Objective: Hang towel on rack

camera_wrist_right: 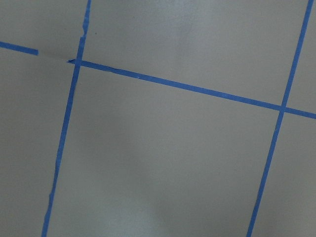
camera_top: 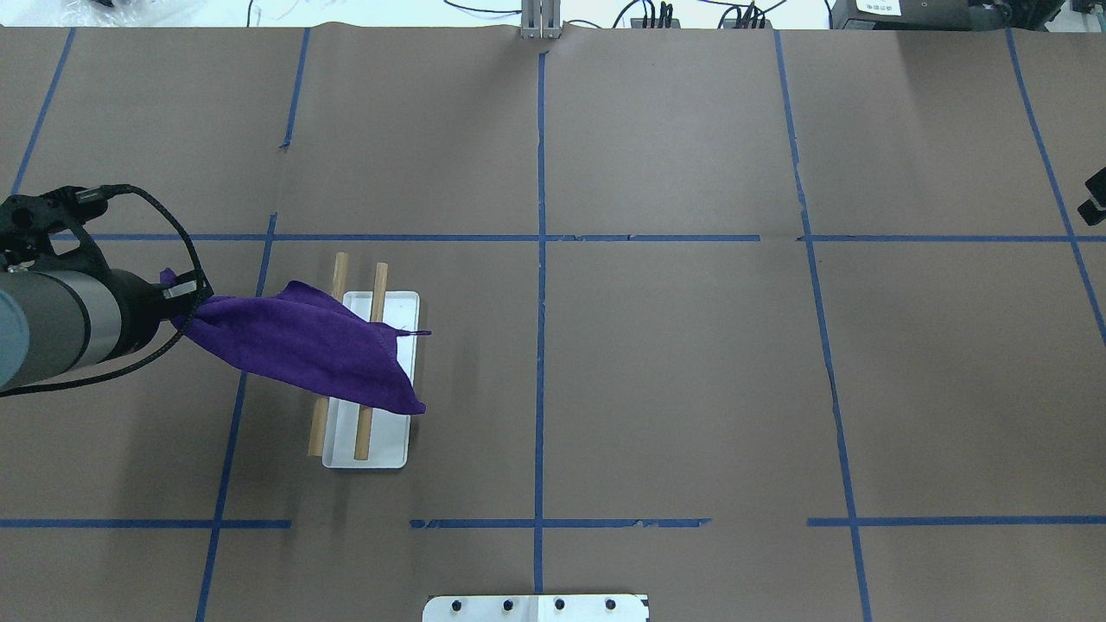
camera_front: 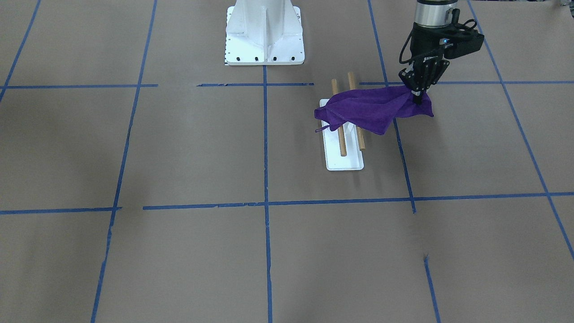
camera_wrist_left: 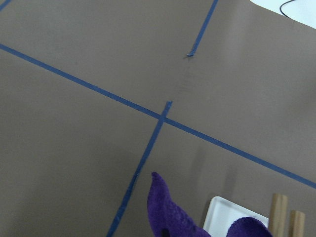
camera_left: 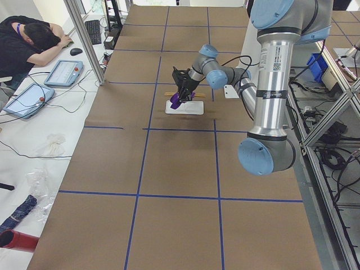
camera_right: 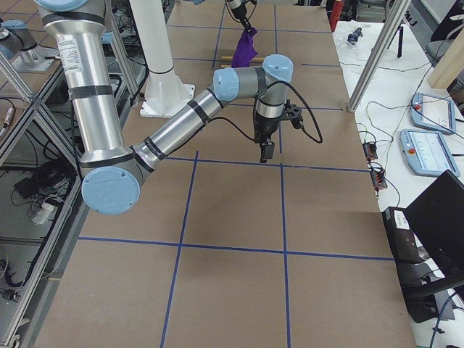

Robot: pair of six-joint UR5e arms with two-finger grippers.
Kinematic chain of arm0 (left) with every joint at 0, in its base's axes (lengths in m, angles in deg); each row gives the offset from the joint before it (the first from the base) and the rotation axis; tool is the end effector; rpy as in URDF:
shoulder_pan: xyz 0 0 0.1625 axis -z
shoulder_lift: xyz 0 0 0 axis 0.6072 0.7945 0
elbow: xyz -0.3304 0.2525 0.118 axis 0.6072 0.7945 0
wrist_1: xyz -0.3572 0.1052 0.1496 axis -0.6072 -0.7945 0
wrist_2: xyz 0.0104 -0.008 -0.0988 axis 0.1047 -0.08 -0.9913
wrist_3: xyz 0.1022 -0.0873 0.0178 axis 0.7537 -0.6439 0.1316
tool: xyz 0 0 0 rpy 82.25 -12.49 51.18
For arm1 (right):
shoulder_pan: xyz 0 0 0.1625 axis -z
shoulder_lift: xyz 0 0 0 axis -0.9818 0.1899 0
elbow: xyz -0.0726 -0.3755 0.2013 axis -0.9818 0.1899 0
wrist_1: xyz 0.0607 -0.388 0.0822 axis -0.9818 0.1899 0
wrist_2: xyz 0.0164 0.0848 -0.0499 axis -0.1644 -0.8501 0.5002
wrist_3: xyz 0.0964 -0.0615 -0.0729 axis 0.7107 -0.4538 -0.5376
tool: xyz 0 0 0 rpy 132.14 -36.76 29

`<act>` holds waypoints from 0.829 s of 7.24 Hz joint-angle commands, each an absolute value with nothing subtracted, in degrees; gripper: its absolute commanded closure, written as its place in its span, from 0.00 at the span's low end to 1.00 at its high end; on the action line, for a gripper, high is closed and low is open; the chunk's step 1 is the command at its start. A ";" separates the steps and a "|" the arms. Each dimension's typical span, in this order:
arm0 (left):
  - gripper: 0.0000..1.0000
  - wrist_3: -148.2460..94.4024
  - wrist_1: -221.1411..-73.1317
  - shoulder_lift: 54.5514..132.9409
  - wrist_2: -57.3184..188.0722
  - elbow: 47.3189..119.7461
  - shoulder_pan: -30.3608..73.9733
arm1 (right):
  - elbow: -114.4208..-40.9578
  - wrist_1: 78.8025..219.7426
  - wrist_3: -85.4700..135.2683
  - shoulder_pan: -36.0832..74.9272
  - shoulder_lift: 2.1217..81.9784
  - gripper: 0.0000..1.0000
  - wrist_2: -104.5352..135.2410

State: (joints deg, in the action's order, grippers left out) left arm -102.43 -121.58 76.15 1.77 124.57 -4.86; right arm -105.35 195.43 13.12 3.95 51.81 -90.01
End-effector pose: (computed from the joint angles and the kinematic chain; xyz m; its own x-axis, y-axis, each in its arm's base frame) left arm 0.3042 -0.3658 0.3574 0.5965 -0.3854 -0.7040 0.5885 0.8064 0.0572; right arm -0.0753 -0.4742 0.4305 0.7535 -0.2063 0.6243 0.1932 0.9770 0.0896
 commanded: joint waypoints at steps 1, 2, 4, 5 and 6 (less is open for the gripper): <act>0.01 -102.02 -121.74 76.26 2.01 122.48 -5.39 | -105.28 195.22 13.06 3.91 51.96 0.00 -90.03; 0.00 -97.06 -121.82 76.35 1.83 122.29 -5.14 | -105.19 195.22 13.23 3.73 52.05 0.00 -90.03; 0.00 -87.99 -121.82 75.74 1.39 122.47 -4.52 | -103.36 195.13 12.97 1.72 52.66 0.00 -90.21; 0.00 -83.69 -121.91 75.56 0.52 122.20 -4.52 | -102.30 194.52 11.40 0.49 53.79 0.00 -90.21; 0.00 -79.04 -121.91 75.65 -2.10 121.42 -2.08 | -99.33 190.34 7.73 -1.35 55.81 0.00 -90.21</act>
